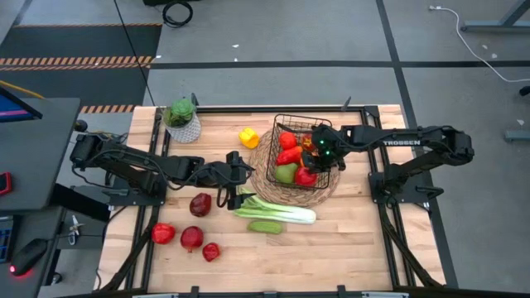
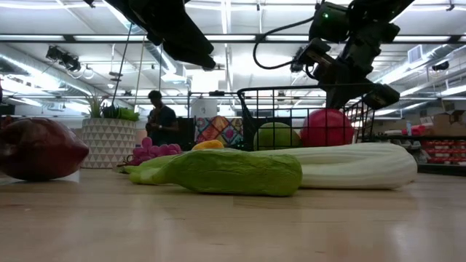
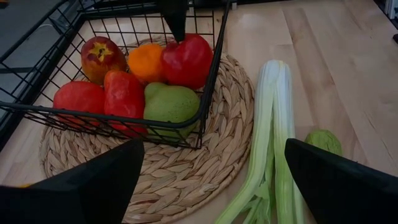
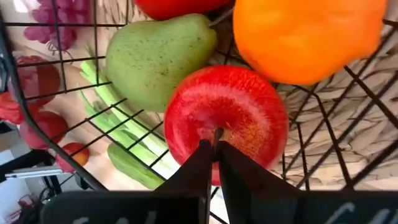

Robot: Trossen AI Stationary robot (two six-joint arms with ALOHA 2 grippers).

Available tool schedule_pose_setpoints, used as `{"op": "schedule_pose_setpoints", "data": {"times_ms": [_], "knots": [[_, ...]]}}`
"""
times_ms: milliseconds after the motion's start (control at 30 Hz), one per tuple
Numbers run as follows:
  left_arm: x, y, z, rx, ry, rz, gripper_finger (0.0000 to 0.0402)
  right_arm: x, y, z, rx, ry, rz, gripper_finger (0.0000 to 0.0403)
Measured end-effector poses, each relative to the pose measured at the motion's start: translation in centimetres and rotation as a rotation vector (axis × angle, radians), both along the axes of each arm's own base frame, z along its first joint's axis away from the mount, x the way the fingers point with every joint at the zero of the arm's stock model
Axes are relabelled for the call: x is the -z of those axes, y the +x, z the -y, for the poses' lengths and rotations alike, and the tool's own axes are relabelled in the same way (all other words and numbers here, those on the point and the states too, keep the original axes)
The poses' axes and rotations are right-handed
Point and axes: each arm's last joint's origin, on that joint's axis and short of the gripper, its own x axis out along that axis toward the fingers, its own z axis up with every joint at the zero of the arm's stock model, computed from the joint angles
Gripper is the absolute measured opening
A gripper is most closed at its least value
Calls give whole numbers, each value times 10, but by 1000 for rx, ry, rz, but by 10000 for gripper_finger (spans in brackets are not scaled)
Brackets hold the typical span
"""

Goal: Build produce basket
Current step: Put the apple into the wire basket

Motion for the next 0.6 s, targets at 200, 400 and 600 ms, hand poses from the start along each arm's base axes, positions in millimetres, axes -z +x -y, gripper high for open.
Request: {"op": "schedule_pose_setpoints", "data": {"times_ms": [200,400,600], "knots": [[0,0,0,0,1,0,396,-2,3,1,-1,-12,43,32],[0,0,0,0,0,0,396,-4,6,2,-1,-20,70,32],[0,0,0,0,1,0,396,-3,6,4,43,-96,53,32]]}}
